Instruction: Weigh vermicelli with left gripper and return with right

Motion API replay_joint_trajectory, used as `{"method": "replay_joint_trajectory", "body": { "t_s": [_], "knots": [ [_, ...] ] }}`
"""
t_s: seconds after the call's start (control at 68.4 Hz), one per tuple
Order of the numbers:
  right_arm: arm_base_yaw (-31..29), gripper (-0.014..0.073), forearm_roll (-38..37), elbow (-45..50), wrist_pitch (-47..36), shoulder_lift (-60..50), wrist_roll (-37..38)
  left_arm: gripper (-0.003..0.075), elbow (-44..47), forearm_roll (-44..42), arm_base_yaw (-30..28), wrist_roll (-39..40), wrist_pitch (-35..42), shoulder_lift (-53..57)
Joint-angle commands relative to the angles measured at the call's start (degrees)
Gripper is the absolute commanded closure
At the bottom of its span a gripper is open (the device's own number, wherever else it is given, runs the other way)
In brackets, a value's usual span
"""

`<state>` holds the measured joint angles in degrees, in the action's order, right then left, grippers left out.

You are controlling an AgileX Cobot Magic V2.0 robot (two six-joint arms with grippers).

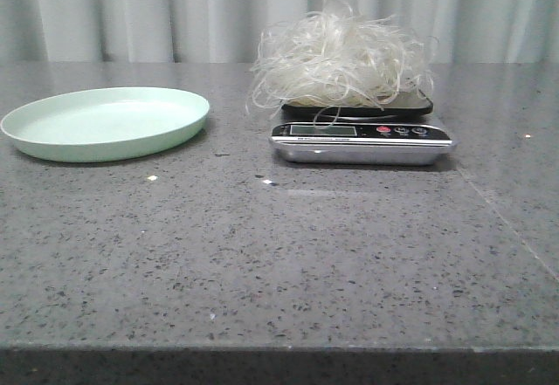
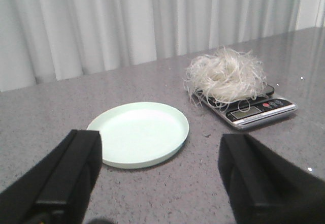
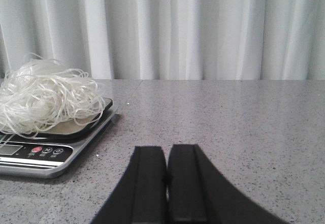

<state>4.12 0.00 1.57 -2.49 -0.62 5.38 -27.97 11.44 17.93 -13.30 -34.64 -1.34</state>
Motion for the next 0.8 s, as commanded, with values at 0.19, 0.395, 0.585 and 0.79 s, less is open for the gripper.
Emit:
{"method": "replay_joint_trajectory", "body": {
  "t_s": [0.19, 0.395, 0.585, 0.79],
  "knots": [
    [-0.3, 0.0428, -0.9, -0.5, -4.9, -0.9, -0.4, 0.0275, 1.5, -2.7, -0.1, 0.5, 7.9, -0.6],
    [-0.3, 0.0428, -0.9, -0.5, -4.9, -0.9, -0.4, 0.0451, 1.6, -2.7, -0.1, 0.5, 8.0, -0.6],
    [-0.3, 0.0428, -0.9, -0.5, -8.7, -0.9, -0.4, 0.0585, 1.6, -2.7, -0.1, 0.5, 8.1, -0.6],
    [-0.3, 0.0428, 3.4, -5.1, -7.0, -0.3, -0.3, 0.0586, 1.6, -2.7, -0.1, 0.5, 7.2, -0.6]
  ]
}}
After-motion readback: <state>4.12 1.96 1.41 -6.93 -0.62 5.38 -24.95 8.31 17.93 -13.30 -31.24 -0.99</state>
